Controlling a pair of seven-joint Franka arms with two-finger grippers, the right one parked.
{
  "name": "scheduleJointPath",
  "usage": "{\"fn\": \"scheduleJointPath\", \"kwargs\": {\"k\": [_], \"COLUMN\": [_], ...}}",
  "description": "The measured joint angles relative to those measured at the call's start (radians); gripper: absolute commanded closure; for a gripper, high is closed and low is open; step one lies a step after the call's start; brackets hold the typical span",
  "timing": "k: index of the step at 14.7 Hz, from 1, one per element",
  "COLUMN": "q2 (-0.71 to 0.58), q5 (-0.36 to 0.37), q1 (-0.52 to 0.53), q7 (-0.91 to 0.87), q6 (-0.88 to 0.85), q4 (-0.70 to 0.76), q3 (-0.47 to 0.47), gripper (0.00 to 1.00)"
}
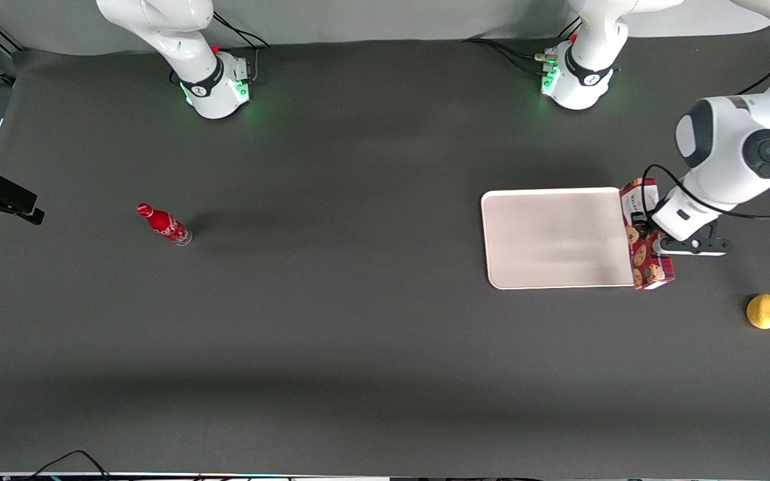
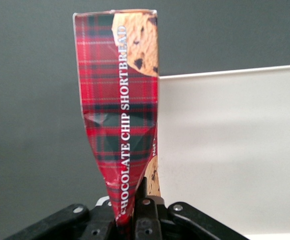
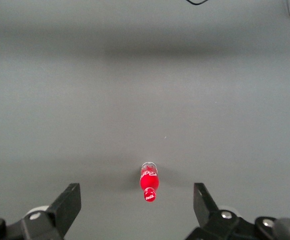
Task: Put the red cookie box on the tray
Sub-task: 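Lower the box onto the tray and open the left gripper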
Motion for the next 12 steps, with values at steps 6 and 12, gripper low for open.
{"fn": "scheduleJointPath", "kwargs": {"k": [6,12], "q2": [0.046,0.106], "q5": [-0.056,-0.06], "q1": [0.001,0.002], "q7": [-0.002,-0.002], "q6": [0.222,0.31], "q4": [-0.132,-0.152], "q3": [0.002,0.02], "gripper": [1.0,1.0]}}
